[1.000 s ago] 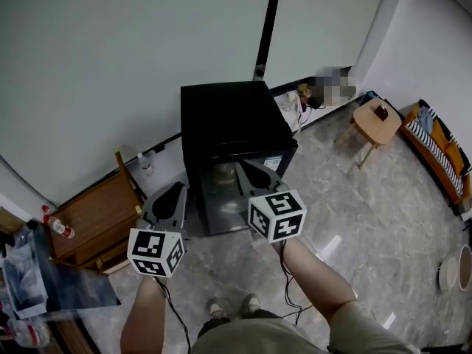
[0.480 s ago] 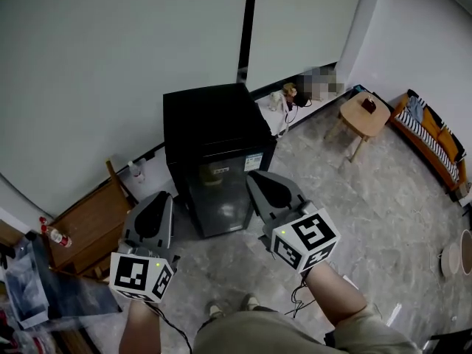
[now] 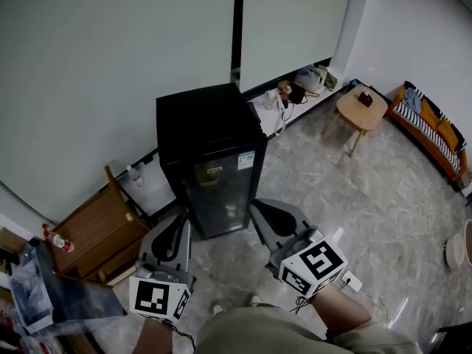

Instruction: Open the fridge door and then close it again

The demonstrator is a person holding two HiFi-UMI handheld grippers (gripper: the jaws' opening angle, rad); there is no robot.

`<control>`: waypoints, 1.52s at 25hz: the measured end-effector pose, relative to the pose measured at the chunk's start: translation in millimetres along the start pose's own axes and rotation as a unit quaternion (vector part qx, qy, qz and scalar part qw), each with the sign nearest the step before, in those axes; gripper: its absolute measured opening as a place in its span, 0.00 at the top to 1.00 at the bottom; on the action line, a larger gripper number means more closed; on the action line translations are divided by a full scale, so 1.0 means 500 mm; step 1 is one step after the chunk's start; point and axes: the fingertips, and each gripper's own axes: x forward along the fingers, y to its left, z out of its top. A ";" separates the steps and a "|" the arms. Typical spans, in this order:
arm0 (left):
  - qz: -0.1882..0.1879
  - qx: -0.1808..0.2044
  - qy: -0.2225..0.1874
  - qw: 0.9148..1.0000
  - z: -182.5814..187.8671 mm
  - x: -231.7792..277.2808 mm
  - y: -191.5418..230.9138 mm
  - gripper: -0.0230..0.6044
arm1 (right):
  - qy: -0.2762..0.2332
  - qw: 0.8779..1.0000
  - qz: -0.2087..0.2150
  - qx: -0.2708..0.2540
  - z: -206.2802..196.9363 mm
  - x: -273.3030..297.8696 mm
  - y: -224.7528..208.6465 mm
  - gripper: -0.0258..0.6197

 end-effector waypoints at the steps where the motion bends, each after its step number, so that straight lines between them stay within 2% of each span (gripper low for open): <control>1: 0.000 0.009 0.004 1.000 -0.006 0.000 -0.008 0.92 | 0.004 1.000 0.000 -0.005 -0.008 -0.006 0.001 0.96; 9: -0.010 -0.001 0.029 1.000 -0.060 -0.010 -0.057 0.92 | 0.045 0.999 -0.009 0.004 -0.090 -0.047 -0.015 0.96; 14: -0.001 -0.008 0.043 0.999 -0.096 -0.007 -0.056 0.92 | 0.070 0.998 -0.007 0.001 -0.135 -0.054 -0.027 0.96; 22: 0.000 -0.014 0.055 0.998 -0.121 -0.007 -0.059 0.92 | 0.068 0.998 -0.005 -0.014 -0.135 -0.060 -0.018 0.96; 38: 0.001 -0.012 0.058 0.998 -0.111 -0.009 -0.064 0.92 | 0.067 0.998 -0.011 -0.019 -0.110 -0.068 -0.037 0.96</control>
